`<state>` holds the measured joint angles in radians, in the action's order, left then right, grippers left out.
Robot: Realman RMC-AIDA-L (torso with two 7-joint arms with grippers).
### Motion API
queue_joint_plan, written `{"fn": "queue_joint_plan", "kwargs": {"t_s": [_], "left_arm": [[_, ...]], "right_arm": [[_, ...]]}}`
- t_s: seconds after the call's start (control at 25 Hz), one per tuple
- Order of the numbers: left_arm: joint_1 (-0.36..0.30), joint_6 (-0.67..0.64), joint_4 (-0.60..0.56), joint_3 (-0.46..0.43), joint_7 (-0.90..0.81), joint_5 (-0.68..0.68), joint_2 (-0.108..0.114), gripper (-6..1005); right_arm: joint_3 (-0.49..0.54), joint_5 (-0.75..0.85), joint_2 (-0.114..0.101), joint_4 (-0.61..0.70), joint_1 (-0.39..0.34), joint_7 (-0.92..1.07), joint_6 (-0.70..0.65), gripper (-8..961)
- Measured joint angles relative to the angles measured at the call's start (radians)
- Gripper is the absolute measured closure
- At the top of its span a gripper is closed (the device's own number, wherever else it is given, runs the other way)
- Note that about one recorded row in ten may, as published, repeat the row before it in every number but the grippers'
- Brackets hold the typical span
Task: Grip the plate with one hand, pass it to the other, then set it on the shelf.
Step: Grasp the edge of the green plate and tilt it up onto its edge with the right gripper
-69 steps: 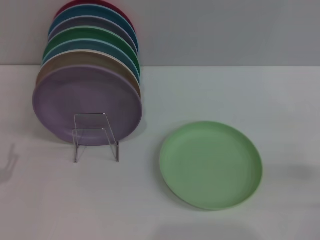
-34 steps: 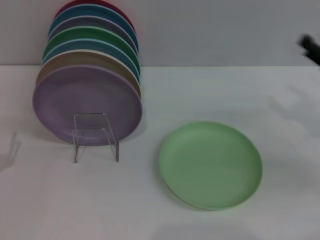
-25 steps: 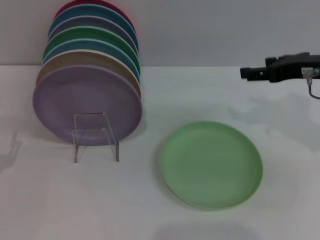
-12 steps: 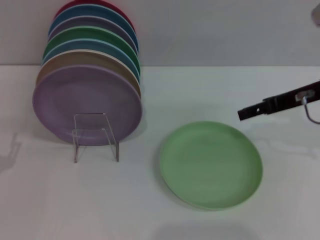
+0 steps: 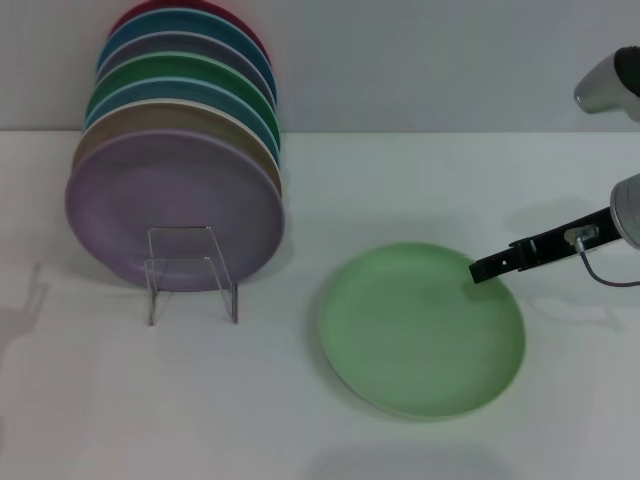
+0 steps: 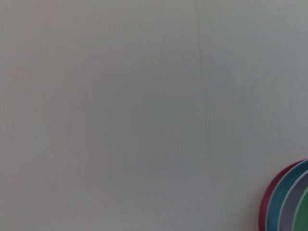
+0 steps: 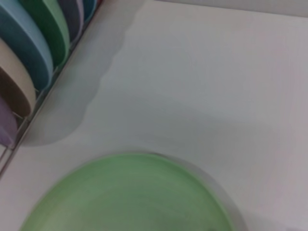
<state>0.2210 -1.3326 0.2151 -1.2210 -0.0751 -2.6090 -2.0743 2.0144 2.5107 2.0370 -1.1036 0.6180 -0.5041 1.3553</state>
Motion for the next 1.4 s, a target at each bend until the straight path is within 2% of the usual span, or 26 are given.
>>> {"fn": "queue_joint_plan", "kwargs": {"t_s": [0.68, 0.92, 1.28, 1.4], "left_arm": [[0.012, 0.009, -0.008, 0.0, 0.0, 0.006, 0.002, 189], [0.012, 0.009, -0.008, 0.0, 0.002, 0.006, 0.002, 189], [0.012, 0.009, -0.008, 0.0, 0.002, 0.006, 0.002, 190], [0.012, 0.009, -0.008, 0.0, 0.002, 0.005, 0.001, 190]], "right_arm": [[-0.059, 0.052, 0.001, 0.175, 0.067, 0.006, -0.113, 145], [-0.12, 0.052, 0.001, 0.174, 0.068, 0.015, -0.114, 212], [-0.161, 0.051, 0.005, 0.152, 0.062, 0.018, -0.109, 422], [-0.161, 0.051, 0.006, 0.143, 0.057, 0.014, -0.107, 585]]}}
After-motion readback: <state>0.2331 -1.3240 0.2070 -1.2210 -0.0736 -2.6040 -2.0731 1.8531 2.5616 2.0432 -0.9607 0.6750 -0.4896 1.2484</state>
